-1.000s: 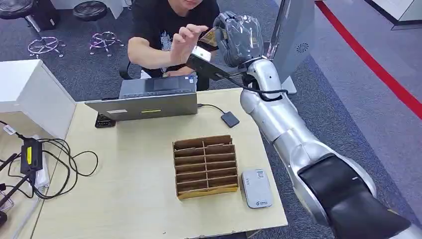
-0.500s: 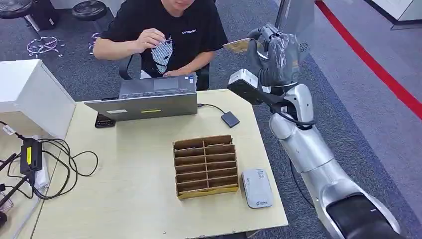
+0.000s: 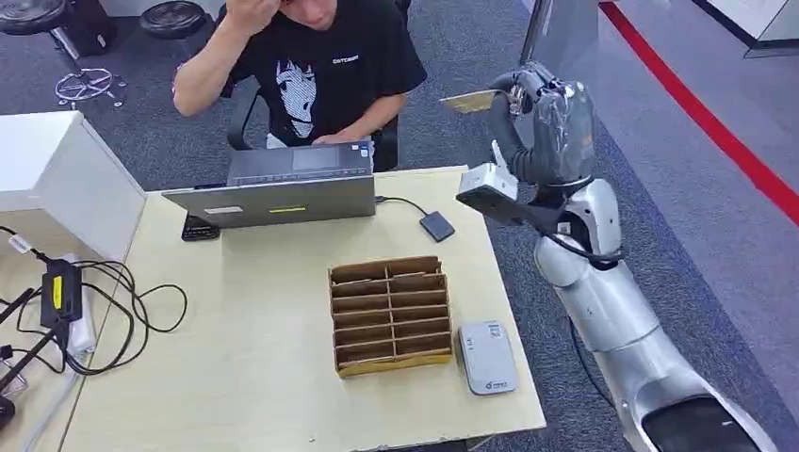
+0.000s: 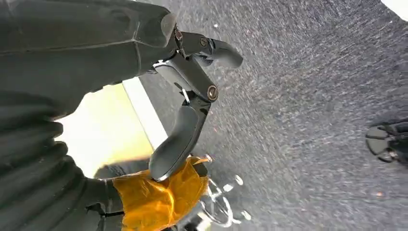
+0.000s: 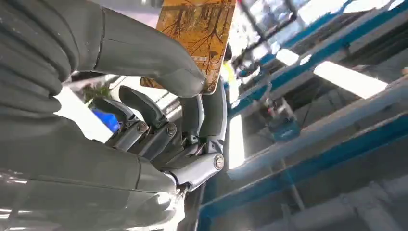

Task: Pass the card to the sensor for recognition and then transmit it.

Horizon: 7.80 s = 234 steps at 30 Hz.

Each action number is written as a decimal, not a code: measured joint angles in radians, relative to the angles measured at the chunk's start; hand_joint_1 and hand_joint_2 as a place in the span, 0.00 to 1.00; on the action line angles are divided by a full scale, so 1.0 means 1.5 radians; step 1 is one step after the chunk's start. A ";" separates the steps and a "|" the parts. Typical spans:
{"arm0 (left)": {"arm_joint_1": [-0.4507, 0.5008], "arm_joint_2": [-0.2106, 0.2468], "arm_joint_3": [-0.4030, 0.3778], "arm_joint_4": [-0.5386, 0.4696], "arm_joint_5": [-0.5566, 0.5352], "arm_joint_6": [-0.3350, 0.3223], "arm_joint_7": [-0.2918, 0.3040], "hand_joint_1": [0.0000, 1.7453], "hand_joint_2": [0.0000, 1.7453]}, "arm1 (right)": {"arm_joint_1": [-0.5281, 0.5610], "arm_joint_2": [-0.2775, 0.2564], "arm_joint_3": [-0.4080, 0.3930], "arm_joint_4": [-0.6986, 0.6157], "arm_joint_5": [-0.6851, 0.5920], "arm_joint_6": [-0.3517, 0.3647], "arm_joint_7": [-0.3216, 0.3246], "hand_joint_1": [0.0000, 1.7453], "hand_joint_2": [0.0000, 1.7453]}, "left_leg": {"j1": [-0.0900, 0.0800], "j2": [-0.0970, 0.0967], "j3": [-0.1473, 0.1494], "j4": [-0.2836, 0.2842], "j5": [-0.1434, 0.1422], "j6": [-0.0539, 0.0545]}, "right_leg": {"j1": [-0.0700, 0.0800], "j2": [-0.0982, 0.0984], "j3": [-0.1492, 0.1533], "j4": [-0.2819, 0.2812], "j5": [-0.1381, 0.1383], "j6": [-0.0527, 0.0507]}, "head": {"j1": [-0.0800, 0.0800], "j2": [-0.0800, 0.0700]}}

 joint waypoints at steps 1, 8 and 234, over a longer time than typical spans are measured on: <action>0.001 0.000 0.004 0.000 0.005 0.001 0.000 0.00 1.00 | 0.021 -0.016 -0.008 -0.015 -0.027 0.027 -0.012 1.00 1.00 | 0.000 0.000 0.000 0.000 0.000 0.000 | 0.000 0.000 0.000 0.000 0.000 0.000 | 0.000 0.000; 0.012 0.000 0.037 0.000 0.039 0.011 0.008 0.00 1.00 | 0.221 -0.141 -0.107 -0.132 -0.088 0.166 -0.063 1.00 1.00 | -0.001 -0.001 -0.001 0.000 -0.002 0.003 | 0.000 -0.001 0.000 -0.003 -0.001 0.002 | 0.000 0.000; 0.000 0.000 0.067 0.002 -0.008 0.007 0.000 0.00 1.00 | 0.165 0.010 0.230 0.079 0.159 0.057 0.065 0.00 1.00 | 0.000 0.002 -0.001 -0.001 0.000 -0.001 | 0.000 0.002 -0.001 0.000 0.000 0.001 | 0.000 0.000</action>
